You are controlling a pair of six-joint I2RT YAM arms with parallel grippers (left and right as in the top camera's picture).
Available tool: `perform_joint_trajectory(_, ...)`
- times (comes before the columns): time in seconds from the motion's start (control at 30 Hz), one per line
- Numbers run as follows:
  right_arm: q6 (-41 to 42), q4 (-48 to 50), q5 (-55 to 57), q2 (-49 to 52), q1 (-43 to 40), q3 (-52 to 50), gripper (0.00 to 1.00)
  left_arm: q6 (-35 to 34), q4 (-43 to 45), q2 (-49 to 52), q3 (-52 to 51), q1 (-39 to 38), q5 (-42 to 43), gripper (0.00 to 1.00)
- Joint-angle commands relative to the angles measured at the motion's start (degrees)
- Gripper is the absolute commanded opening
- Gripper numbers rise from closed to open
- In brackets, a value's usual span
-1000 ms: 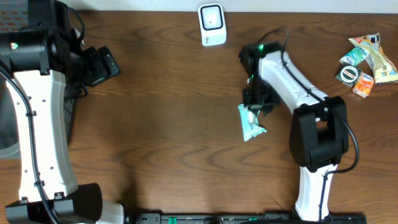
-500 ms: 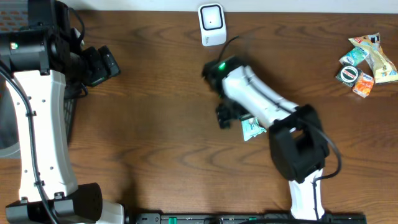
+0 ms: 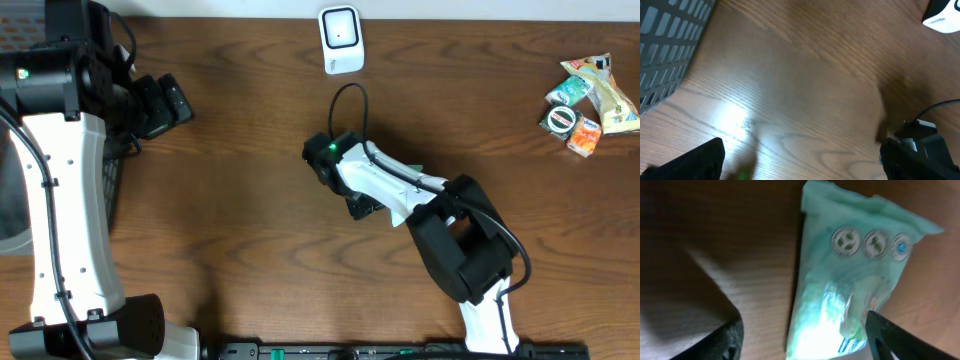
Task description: Scan the item barcode
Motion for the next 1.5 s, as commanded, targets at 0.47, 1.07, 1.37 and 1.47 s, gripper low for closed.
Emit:
perform_joint_trajectory(0.47,-6.84,-1.25,-13.99,-0.2,-11.28,1.14,0.01,0.11,-0.2,-0.48,0.46,0.13,-0.31,0.97)
perform_joint_trajectory(1.07,-47.74,-6.99,-89.48,-4.15,-25.49,4.9,0.01,0.11,-0.2,-0.48,0.46,0.13,-0.31,0.98)
perform_joint_trajectory(1.37,-44.72,2.05,-89.42,-4.13,-33.64,-11.47,0.05,0.11,-0.2,-0.48,0.46,0.13,-0.31,0.98)
perform_joint_trajectory(1.47,-37.75,2.82,-74.71,-4.13,-37.51,-12.26,0.29,0.11,-0.2,-0.48,0.46,0.13,-0.31,0.98)
